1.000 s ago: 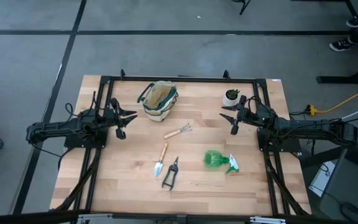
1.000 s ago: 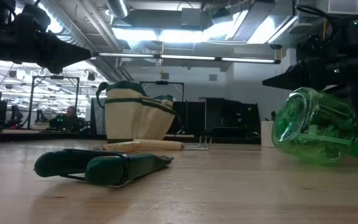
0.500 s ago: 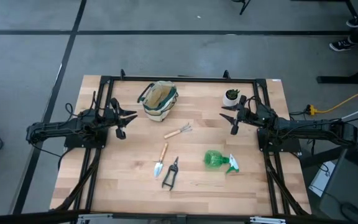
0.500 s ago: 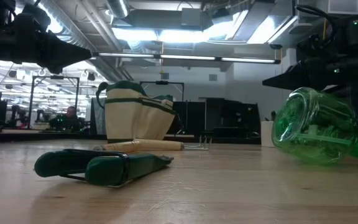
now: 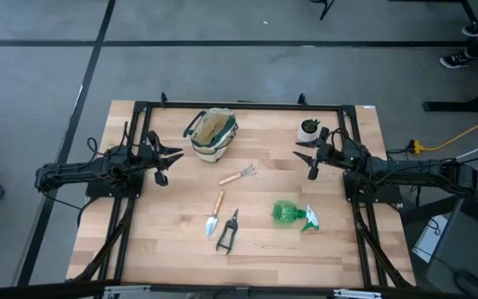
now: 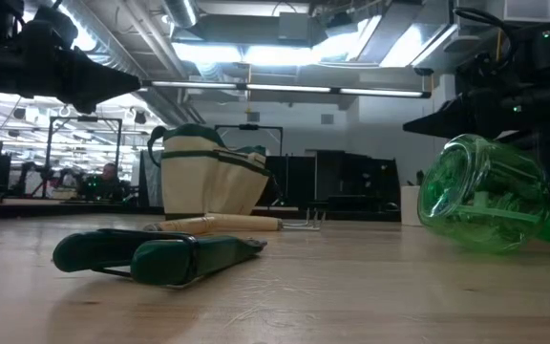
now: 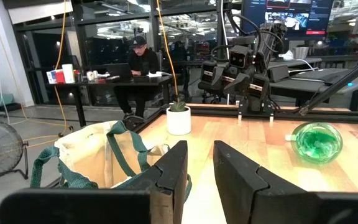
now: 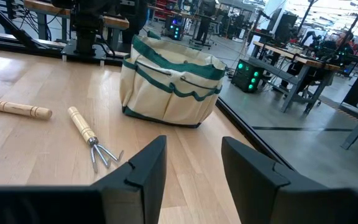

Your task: Pick & Place Garden tools in Gardening bag

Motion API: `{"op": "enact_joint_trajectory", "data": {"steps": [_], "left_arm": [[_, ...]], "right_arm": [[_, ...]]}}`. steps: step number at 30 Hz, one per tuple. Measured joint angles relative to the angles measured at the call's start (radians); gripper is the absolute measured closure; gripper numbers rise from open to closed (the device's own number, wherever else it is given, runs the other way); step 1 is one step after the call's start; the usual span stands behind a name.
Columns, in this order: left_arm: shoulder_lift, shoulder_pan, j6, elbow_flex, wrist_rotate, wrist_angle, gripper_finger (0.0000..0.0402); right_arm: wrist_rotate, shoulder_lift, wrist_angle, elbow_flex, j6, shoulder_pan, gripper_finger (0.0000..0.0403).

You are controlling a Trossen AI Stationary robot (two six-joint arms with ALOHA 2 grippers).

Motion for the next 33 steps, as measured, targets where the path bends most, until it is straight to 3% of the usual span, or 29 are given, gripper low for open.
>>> {"op": "enact_joint_trajectory", "data": {"steps": [4,10,16,25,33], "left_arm": [[0.0,0.0,0.001,0.0,0.0,0.0,0.0329],[0.0,0.0,0.124,0.0,0.0,0.004,0.0329],[0.0,0.0,0.123,0.0,0.0,0.008,0.0329],[0.0,0.0,-0.265,0.0,0.002,0.043,0.0329],[0.0,0.0,-0.296,0.0,-0.018,0.075,0.0329]], "right_arm": [[0.0,0.0,0.0,0.0,0.0,0.0,0.0245],[0.0,0.0,0.0,0.0,0.0,0.0,0.0245],[0.0,0.0,0.0,0.0,0.0,0.0,0.0245],[0.0,0.0,0.0,0.0,0.0,0.0,0.0245],[0.0,0.0,0.0,0.0,0.0,0.0,0.0244]]}}
